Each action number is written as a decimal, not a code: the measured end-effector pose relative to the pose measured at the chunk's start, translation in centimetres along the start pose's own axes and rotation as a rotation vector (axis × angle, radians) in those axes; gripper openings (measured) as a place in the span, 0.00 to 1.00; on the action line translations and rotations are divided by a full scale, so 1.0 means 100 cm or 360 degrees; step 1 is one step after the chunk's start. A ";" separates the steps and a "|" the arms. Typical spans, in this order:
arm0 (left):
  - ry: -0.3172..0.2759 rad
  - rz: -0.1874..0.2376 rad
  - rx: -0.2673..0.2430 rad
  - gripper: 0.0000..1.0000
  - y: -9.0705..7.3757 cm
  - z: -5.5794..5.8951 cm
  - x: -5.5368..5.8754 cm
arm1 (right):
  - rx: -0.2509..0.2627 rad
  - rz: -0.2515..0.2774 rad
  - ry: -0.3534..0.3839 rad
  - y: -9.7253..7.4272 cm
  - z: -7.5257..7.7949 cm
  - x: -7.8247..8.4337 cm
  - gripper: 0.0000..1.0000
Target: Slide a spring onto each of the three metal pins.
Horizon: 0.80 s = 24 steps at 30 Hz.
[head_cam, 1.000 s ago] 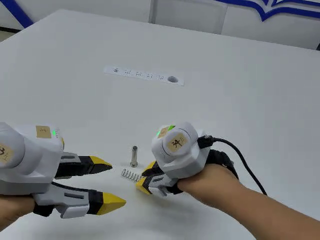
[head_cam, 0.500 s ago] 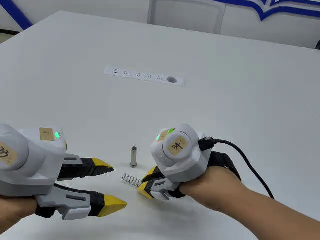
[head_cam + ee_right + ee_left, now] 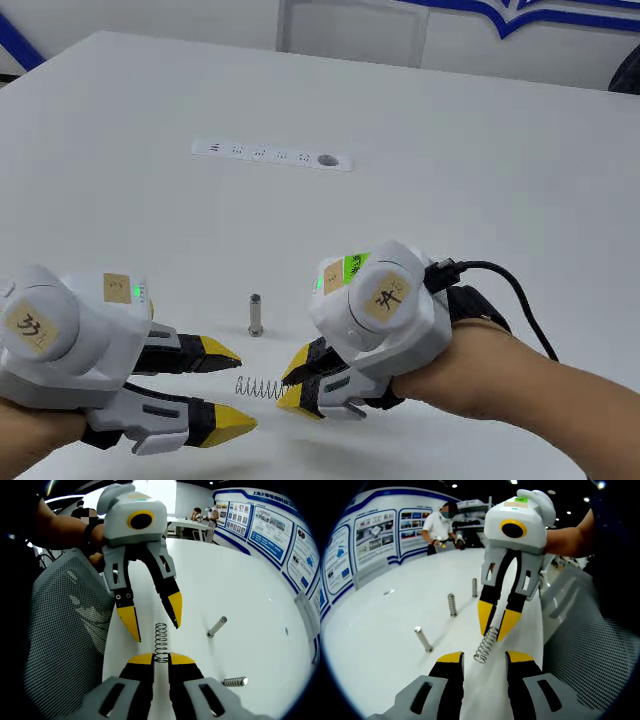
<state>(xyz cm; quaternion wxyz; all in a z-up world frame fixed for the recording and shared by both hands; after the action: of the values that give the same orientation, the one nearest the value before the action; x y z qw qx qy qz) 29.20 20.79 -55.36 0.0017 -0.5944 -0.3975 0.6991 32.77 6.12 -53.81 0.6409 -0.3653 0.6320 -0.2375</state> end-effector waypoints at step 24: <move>0.0158 0.0002 0.0112 0.11 0.002 0.010 -0.004 | -0.0089 0.0088 -0.0083 -0.026 -0.012 -0.023 0.11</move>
<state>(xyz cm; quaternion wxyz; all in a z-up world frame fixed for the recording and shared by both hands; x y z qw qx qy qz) 28.56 19.91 -55.20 0.0420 -0.6282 -0.3717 0.6822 31.81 6.06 -50.29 0.6529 -0.3715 0.6314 -0.1922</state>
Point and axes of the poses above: the centre of the closed fingertips' face, and the gripper's own axes: y roughly forward along the fingers, z roughly to its right, x roughly out of its underside, the point moved 10 cm from there along -y, roughly backward along the fingers, and after that the axes turned 8 degrees about -x, right-handed, at the moved point
